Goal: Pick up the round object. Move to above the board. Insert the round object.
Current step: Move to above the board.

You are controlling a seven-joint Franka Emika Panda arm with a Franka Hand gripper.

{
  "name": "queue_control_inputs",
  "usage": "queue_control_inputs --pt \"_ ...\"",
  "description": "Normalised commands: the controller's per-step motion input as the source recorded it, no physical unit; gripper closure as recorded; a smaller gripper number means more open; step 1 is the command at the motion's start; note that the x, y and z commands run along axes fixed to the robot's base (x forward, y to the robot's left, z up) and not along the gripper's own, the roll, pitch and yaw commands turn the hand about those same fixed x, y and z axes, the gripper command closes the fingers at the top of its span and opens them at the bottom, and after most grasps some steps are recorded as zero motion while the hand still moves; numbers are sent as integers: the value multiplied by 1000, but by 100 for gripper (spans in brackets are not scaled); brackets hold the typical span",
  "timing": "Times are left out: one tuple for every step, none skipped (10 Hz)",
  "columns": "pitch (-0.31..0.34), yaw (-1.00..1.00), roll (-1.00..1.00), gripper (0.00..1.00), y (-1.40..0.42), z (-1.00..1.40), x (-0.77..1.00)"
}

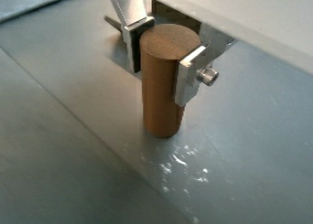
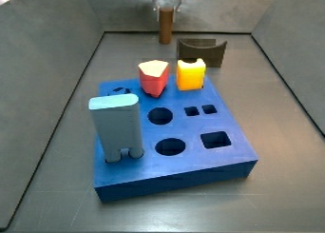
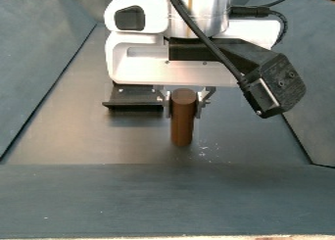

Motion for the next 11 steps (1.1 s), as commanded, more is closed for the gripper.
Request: queue_control_inputs --pt "-531 -272 -437 100 -162 1000 173" --pt "-460 -224 -429 100 -152 1000 158" --pt "-293 -125 -379 100 -138 1000 144" --pt "-229 -96 -353 100 -135 1000 140" --pt "-128 -63 -294 100 -126 1000 135" --pt "-60 -49 -252 100 -121 1000 135" --pt "27 -24 -198 100 -110 1000 134" --pt "75 -8 -156 100 -104 1000 133" --pt "126 6 -102 100 -93 1000 127" --pt "152 9 -62 100 -85 1000 120" --pt "173 17 -11 100 -75 1000 108"
